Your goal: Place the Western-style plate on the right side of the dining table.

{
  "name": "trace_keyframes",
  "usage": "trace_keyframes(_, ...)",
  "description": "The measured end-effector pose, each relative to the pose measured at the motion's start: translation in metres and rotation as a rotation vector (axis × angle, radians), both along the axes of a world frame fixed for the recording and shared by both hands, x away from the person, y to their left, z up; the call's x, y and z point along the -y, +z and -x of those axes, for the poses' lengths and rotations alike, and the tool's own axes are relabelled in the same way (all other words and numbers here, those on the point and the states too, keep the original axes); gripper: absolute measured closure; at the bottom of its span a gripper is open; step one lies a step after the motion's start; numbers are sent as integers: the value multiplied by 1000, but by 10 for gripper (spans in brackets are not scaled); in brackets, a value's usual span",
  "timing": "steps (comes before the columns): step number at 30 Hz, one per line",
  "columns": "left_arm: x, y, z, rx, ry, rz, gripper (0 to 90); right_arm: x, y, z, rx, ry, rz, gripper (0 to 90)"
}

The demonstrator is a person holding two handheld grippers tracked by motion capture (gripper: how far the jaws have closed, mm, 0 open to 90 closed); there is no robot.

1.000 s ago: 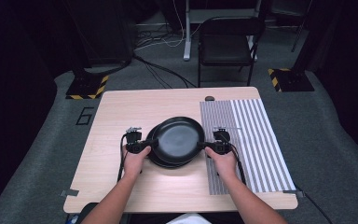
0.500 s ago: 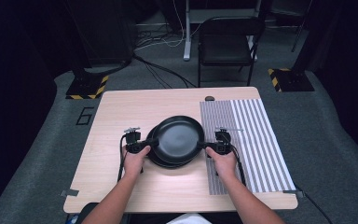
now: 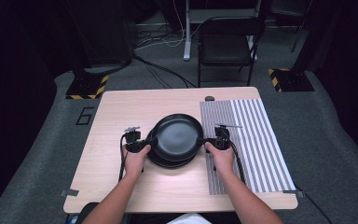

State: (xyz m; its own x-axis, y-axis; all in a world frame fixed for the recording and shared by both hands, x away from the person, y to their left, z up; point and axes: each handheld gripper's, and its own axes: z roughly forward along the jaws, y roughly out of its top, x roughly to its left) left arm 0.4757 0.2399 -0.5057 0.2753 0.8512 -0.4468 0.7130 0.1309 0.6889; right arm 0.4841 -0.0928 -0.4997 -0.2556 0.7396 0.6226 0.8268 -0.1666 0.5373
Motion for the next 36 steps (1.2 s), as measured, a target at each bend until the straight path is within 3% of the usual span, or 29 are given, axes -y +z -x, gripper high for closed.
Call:
trace_keyframes(5,2,3,0,9,-4,-16,693,0,5,3,3,-27,-20,774)
trace_keyframes(7,3,4,0,9,-6,-17,694,1,8,5,33,-29,-12,782)
trace_keyframes(13,4,6,1,13,-16,-35,695,1,12,9,64,-19,13,786)
trace_keyframes(19,8,9,2,28,-25,-60,696,5,17,10,84,-30,-13,817)
trace_keyframes(21,8,10,2,28,-27,-56,698,7,19,10,85,-32,-37,822)
trace_keyframes(33,7,5,-3,16,-48,-5,701,11,25,12,92,-19,-59,814)
trace_keyframes(36,6,5,-5,4,-62,-15,695,12,24,12,89,-19,-64,809)
